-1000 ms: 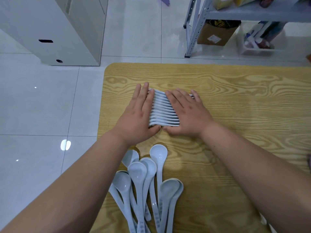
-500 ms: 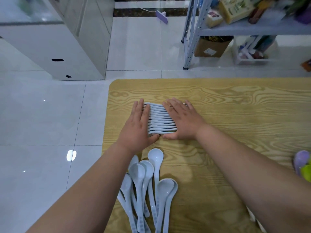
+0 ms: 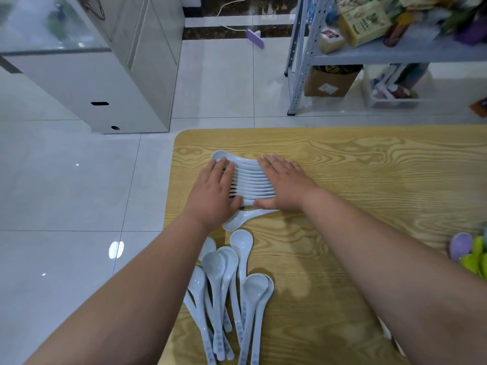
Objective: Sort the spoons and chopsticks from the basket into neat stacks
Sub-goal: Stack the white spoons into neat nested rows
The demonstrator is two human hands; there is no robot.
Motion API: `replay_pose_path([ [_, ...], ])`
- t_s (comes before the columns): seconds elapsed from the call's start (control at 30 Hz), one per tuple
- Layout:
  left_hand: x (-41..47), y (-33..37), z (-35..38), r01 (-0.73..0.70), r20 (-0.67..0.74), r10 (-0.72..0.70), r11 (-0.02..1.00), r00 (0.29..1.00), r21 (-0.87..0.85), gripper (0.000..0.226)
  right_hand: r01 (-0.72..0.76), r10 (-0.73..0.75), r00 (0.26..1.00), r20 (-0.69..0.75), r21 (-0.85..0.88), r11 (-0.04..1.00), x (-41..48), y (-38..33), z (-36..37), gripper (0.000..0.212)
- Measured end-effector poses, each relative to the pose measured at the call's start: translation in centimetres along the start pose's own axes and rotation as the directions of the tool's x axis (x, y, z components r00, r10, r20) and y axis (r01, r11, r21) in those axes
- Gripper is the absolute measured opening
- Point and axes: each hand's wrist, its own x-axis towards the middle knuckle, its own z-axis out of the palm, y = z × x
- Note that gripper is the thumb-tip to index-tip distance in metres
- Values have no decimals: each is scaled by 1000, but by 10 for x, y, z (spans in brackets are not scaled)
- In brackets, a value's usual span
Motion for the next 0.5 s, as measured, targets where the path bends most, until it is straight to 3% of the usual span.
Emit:
replay_pose_path([
  [0.27, -1, 3, -10, 23, -9, -24, 996, 1000, -82, 72, -12, 11, 1000, 13, 12, 1000, -1, 0, -1, 105],
  [0.37, -12, 4, -15, -26, -120, 12, 993, 993, -114, 57, -21, 21, 1000, 4, 44, 999, -5, 5, 1, 102],
  [0.5, -36, 10, -22, 12, -209, -54, 981, 976, -195, 38, -21, 20, 1000, 7, 71, 997, -19, 9, -6, 95],
])
